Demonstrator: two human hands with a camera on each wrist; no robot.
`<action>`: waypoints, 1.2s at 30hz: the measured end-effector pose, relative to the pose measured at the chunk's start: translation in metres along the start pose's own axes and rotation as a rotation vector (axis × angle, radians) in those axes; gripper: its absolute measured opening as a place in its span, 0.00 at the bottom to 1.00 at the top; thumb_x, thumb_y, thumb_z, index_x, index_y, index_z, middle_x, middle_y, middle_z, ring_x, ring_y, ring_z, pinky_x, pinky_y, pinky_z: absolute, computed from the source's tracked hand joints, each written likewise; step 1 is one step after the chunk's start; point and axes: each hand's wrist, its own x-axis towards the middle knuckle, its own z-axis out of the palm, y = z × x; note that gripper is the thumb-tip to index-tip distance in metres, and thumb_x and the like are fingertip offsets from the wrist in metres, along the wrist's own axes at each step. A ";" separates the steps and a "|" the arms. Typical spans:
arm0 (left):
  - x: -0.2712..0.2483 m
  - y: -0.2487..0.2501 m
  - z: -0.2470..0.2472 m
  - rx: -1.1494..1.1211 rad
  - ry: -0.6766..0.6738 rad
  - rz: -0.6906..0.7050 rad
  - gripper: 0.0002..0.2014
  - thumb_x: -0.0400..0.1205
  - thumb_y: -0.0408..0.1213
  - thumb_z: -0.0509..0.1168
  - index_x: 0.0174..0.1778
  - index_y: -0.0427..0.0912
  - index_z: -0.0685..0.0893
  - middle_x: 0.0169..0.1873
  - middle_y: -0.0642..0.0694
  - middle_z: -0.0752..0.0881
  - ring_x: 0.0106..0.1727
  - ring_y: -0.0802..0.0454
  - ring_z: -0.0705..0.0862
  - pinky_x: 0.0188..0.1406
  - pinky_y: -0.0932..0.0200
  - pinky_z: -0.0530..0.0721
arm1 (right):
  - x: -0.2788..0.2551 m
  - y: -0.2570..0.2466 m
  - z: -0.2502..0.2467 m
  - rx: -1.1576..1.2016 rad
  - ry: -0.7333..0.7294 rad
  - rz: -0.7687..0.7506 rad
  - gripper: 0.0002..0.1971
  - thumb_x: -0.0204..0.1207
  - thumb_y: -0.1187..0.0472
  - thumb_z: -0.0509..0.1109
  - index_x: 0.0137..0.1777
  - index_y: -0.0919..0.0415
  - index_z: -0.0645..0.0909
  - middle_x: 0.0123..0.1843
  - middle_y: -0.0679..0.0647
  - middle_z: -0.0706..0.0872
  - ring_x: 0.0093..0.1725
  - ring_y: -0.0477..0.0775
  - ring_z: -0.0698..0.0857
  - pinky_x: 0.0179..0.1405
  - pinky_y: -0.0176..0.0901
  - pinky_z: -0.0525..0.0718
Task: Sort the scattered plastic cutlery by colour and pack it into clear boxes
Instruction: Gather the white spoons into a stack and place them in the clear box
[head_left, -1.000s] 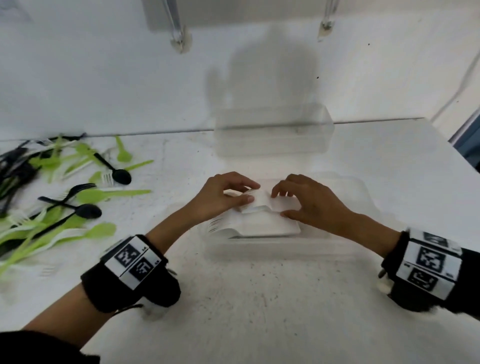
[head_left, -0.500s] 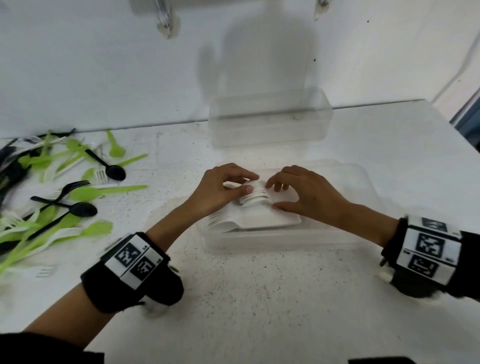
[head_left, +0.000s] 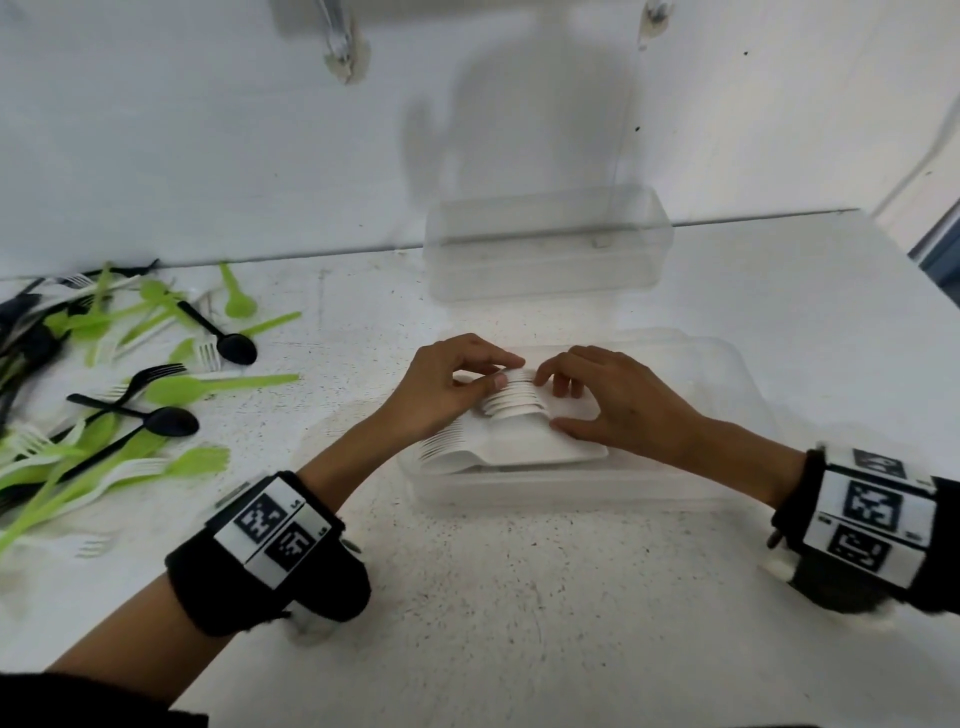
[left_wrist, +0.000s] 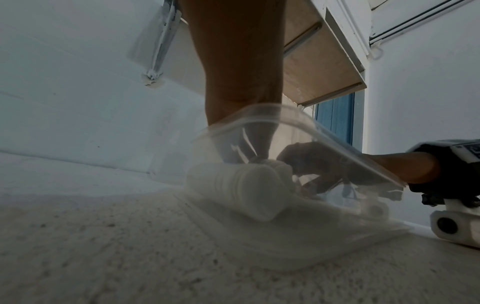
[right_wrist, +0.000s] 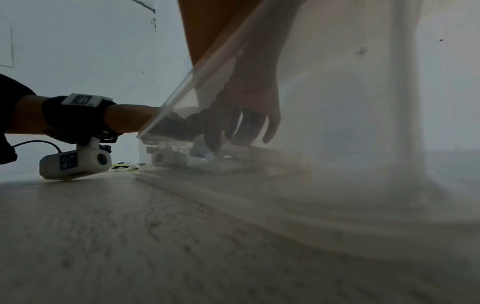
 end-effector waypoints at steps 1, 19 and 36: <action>0.000 0.001 0.000 -0.005 -0.002 -0.004 0.09 0.79 0.33 0.69 0.54 0.47 0.87 0.50 0.52 0.85 0.49 0.67 0.84 0.51 0.73 0.81 | 0.000 0.000 0.000 0.005 -0.001 0.009 0.18 0.70 0.58 0.76 0.59 0.55 0.79 0.46 0.45 0.80 0.46 0.45 0.77 0.47 0.39 0.77; -0.002 0.002 -0.003 -0.029 -0.036 -0.020 0.10 0.80 0.32 0.68 0.54 0.49 0.87 0.51 0.55 0.84 0.52 0.65 0.84 0.52 0.70 0.82 | -0.003 -0.010 -0.016 0.248 -0.050 0.025 0.17 0.67 0.60 0.79 0.57 0.55 0.86 0.44 0.44 0.86 0.46 0.42 0.84 0.46 0.31 0.82; -0.001 0.001 -0.003 -0.050 -0.052 -0.017 0.11 0.79 0.30 0.68 0.55 0.46 0.87 0.52 0.52 0.84 0.52 0.66 0.82 0.47 0.76 0.79 | 0.020 -0.052 0.012 0.311 -0.284 -0.005 0.12 0.63 0.65 0.81 0.47 0.60 0.88 0.35 0.38 0.81 0.36 0.32 0.81 0.38 0.20 0.78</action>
